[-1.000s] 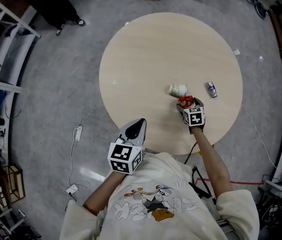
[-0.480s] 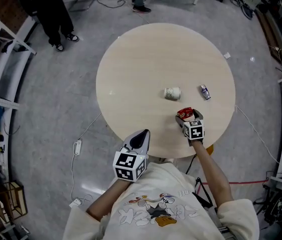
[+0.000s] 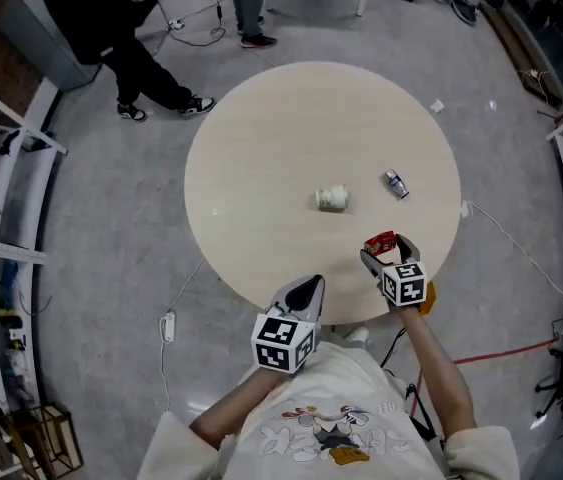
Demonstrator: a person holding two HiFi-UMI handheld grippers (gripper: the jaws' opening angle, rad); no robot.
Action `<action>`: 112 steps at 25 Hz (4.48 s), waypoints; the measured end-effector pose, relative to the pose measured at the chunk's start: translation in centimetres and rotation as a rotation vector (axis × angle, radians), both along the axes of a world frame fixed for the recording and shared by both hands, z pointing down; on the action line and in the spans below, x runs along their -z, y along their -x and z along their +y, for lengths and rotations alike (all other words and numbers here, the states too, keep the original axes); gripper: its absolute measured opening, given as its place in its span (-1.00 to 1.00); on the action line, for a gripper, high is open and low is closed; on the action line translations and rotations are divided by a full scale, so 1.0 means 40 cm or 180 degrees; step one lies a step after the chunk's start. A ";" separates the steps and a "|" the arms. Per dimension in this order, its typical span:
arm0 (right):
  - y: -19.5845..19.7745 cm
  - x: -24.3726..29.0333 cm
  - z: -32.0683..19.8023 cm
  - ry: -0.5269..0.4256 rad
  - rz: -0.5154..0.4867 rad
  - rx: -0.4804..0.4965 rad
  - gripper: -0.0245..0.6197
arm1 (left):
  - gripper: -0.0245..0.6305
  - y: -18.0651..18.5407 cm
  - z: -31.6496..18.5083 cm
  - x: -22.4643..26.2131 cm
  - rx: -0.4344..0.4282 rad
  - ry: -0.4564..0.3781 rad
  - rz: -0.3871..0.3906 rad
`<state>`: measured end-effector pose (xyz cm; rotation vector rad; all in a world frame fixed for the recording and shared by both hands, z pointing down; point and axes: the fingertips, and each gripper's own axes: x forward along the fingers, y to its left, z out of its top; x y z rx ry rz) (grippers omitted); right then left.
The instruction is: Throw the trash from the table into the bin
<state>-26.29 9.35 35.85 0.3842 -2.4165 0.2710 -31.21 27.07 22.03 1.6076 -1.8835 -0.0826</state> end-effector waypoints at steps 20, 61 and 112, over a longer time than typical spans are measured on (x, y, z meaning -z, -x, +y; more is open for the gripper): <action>-0.417 0.052 -0.100 0.0171 -0.0307 -0.0903 0.48 | -0.92 -0.352 -0.225 -0.004 -0.1004 0.0064 -0.0011; -0.981 -0.560 -0.364 0.0875 0.0346 -0.1214 0.46 | -0.91 -0.933 -0.590 -0.367 -0.1526 0.1210 0.0012; -1.071 -1.506 -0.380 0.1021 0.1310 -0.1052 0.54 | -0.91 -1.004 -0.608 -1.224 -0.2016 0.1660 -0.0131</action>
